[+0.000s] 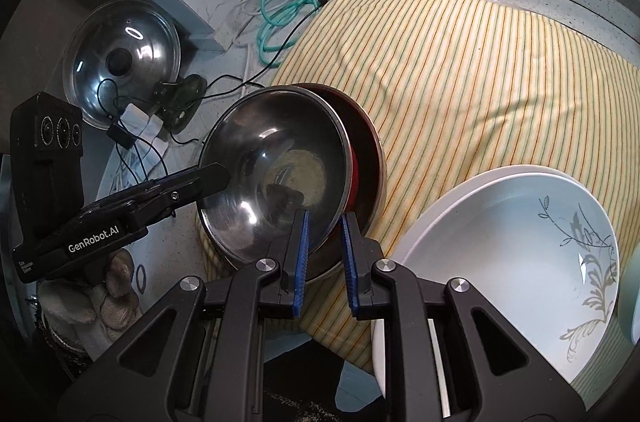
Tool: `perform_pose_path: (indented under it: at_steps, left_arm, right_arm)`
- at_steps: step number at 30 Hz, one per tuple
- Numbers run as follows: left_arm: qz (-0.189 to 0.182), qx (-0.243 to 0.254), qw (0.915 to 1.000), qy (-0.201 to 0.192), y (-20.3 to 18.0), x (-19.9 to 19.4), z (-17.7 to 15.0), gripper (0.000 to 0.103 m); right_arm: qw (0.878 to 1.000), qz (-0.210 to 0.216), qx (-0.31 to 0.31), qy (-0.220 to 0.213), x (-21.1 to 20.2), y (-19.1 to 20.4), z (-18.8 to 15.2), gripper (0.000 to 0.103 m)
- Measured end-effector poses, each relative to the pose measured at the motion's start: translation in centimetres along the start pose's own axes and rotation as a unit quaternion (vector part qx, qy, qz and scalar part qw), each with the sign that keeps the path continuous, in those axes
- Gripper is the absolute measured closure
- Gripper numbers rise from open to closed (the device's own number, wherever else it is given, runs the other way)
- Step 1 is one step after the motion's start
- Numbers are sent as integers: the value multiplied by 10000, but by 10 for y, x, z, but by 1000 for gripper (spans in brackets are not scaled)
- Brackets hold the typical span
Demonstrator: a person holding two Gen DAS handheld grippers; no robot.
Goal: Organize plates and bowls
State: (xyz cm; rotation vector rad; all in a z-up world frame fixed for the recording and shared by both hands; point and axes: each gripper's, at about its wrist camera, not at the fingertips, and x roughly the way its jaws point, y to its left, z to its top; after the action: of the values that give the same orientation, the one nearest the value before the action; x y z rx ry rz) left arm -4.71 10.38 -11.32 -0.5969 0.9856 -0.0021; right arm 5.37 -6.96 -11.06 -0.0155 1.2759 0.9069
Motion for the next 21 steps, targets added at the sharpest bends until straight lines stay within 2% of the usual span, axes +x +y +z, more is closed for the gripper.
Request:
perform_pose_path:
  at_steps: [5,9,12,15,17,21]
  left_arm:
    - [61,38,10000,43,0,3,-1,82]
    - [104,44,9999,79,0,5,-2,77]
    - [127,94,9999,36,-1,4,-2,68]
    - [155,148,9998,-21,-4,1,0,68]
    - [148,133,9998,-52,-4,0,1,68]
    - [145,165,9997,-120,-7,-4,4,68]
  right_arm:
    - [9999,-100,-93,18,4,3,1,86]
    - [9996,-175,-225,6,6,7,2,84]
    - [9995,-187,-238,-51,5,8,3,79]
    - [9995,-131,-249,-136,0,8,4,69]
    - [9992,-180,-279,-235,-4,8,4,58]
    - [9989,-81,-268,-368,-16,7,4,56]
